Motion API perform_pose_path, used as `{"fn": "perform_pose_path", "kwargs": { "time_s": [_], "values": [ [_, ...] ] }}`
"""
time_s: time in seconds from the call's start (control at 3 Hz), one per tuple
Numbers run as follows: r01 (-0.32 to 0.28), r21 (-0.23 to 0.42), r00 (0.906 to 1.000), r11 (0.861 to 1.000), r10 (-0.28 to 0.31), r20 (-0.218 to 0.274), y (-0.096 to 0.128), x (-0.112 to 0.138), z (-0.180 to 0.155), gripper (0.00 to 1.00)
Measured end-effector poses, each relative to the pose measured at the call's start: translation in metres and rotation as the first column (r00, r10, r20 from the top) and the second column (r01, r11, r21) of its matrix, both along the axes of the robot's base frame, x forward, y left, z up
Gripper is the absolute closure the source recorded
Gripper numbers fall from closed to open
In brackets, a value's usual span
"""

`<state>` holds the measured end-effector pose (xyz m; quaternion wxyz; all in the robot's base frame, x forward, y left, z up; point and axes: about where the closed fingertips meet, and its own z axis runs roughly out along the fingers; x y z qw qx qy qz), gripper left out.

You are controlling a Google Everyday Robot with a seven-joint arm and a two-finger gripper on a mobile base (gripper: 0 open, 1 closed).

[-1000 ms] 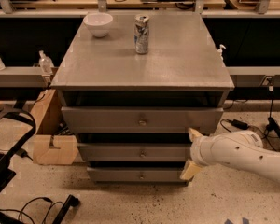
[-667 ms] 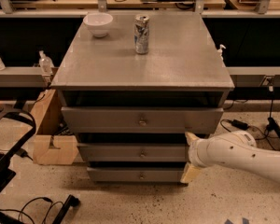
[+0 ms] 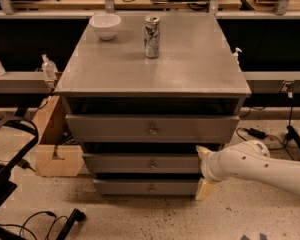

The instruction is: Open middle drawer

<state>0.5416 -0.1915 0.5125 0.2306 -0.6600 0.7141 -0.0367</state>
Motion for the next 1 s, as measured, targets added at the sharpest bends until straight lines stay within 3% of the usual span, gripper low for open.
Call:
{"fn": "perform_pose_path", "kwargs": {
  "time_s": [0.67,1.0],
  "values": [
    [-0.025,-0.016,0.9983,1.000,0.024,-0.054,0.010,0.028,-0.041,0.00],
    [-0.043,-0.064,0.9966,0.997,0.039,-0.073,0.011,0.044,-0.059,0.00]
  ]
}}
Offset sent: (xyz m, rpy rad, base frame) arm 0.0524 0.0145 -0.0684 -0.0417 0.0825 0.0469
